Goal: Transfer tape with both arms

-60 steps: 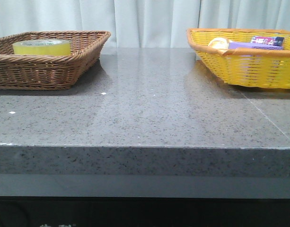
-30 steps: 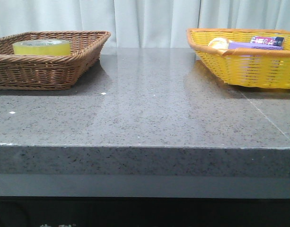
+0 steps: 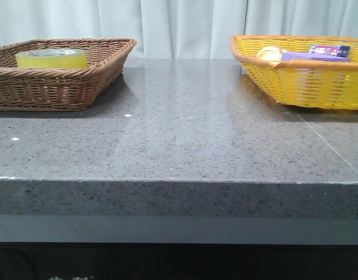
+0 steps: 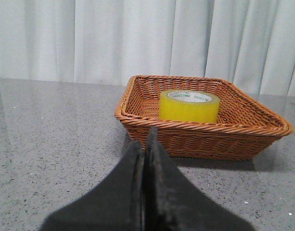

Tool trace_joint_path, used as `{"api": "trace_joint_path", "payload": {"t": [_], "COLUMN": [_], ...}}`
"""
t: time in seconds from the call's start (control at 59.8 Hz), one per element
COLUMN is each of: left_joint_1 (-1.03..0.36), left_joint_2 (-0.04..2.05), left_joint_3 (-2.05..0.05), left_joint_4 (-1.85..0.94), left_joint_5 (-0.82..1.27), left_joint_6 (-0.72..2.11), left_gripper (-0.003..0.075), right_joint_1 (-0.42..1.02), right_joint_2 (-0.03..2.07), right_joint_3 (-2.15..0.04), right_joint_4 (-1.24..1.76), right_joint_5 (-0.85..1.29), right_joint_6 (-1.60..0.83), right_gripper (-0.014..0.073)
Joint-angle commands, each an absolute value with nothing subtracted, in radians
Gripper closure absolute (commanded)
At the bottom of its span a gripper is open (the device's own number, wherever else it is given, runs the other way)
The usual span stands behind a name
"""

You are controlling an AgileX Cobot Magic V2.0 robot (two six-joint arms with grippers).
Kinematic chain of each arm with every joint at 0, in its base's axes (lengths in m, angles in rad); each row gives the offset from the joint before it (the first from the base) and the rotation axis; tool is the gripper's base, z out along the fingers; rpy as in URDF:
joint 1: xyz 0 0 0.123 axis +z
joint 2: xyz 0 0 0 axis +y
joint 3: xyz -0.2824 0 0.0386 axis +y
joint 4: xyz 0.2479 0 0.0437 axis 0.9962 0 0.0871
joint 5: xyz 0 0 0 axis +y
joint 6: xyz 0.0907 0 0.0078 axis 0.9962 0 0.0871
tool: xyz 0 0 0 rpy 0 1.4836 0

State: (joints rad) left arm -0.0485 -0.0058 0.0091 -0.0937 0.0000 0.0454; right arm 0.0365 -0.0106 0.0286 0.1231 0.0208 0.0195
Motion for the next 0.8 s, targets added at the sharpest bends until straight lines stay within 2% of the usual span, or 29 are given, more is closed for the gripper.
{"api": "trace_joint_path", "payload": {"t": [0.0,0.218,0.786], "left_joint_1": [-0.048,-0.048,-0.048], "left_joint_2": [-0.023,-0.023,-0.023], "left_joint_3": [0.048,0.048,0.048], "left_joint_4": [-0.094,-0.094,-0.094], "left_joint_5": [-0.080,-0.080,-0.080], "left_joint_6": [0.034,0.034,0.034], "left_gripper": [0.0740,0.0740,0.0740], "right_joint_1": [0.028,-0.020,-0.020], "right_joint_2": [-0.037,-0.038,-0.037], "right_joint_3": [0.002,0.002,0.002], "right_joint_4": [0.111,0.109,0.101], "right_joint_5": [-0.079,-0.085,-0.086], "right_joint_6": [0.019,0.018,0.017], "right_gripper": [0.0662,0.0662,0.0662]}}
